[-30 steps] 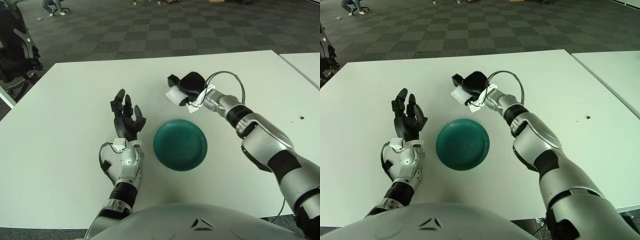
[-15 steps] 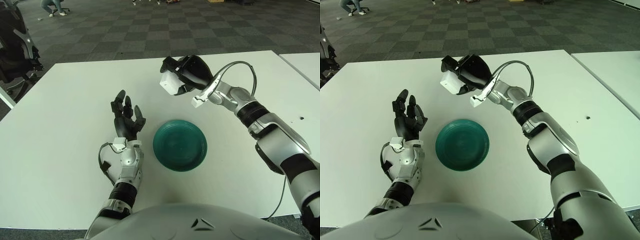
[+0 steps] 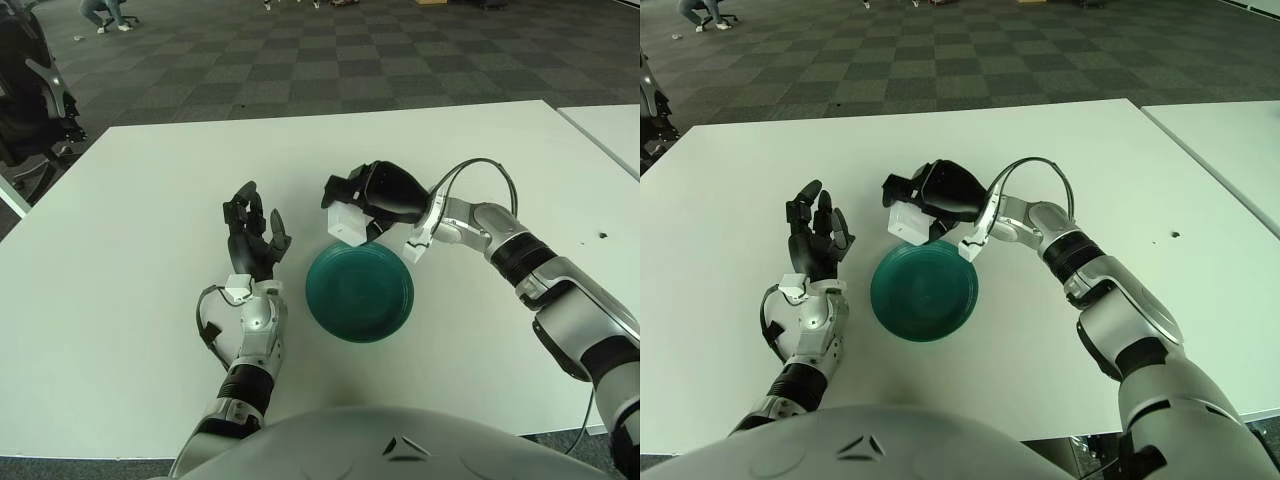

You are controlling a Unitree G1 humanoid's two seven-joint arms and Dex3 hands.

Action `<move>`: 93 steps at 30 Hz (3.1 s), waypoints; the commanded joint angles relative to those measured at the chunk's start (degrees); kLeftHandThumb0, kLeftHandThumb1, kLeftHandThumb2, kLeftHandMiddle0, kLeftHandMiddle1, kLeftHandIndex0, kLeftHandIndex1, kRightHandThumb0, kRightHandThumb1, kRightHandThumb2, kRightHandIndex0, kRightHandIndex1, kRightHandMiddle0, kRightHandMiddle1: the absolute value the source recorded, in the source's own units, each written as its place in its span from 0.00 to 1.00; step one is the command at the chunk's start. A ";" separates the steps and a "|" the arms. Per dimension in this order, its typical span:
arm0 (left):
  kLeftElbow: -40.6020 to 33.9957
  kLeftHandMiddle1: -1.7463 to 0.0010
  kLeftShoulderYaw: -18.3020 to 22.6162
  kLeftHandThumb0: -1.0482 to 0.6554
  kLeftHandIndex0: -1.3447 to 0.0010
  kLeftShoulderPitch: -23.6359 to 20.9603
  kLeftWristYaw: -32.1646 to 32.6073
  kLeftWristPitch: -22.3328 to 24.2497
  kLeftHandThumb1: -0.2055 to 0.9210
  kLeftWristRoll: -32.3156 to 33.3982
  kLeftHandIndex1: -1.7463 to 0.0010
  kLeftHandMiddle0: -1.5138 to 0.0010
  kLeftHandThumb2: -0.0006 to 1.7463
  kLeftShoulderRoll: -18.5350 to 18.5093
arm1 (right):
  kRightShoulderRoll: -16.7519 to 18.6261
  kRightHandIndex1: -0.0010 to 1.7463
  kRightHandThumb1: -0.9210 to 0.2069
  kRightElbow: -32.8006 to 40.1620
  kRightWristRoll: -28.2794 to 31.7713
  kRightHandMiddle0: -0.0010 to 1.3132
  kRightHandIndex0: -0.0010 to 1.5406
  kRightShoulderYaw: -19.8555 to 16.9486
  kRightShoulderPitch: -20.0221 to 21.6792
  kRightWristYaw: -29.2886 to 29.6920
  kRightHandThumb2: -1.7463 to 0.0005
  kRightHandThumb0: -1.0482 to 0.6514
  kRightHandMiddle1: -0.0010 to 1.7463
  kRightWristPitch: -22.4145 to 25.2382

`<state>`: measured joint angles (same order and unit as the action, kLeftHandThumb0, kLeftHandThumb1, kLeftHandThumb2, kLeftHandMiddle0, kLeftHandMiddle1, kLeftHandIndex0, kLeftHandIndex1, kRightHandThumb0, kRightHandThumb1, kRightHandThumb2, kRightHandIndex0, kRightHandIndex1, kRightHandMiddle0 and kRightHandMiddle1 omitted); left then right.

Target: Put the charger into the plate.

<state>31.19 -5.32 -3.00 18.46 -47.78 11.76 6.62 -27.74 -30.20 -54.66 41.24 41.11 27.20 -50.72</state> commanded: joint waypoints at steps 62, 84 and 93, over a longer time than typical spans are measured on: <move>6.62 0.98 0.87 0.26 0.78 14.40 4.13 3.73 1.00 -5.87 0.30 0.68 0.43 5.33 | -0.19 0.92 0.00 7.85 27.52 0.15 0.26 -11.64 -16.36 -29.26 0.61 0.14 0.69 4.55; 5.68 0.96 1.86 0.32 0.69 14.15 1.19 3.38 1.00 -5.65 0.25 0.65 0.43 5.01 | 1.47 0.35 0.00 10.37 34.86 0.13 0.24 -14.19 -20.32 -42.42 0.72 0.11 0.57 10.35; 4.74 0.96 1.80 0.30 0.74 14.68 0.62 3.87 1.00 -5.39 0.28 0.66 0.45 5.47 | 1.17 0.07 0.00 11.16 31.43 0.01 0.20 -14.36 -20.15 -42.90 0.69 0.06 0.51 9.95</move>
<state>28.95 -5.00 -0.99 19.87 -44.63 4.23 6.52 -25.84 -21.06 -20.65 28.23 19.27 -14.78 -41.04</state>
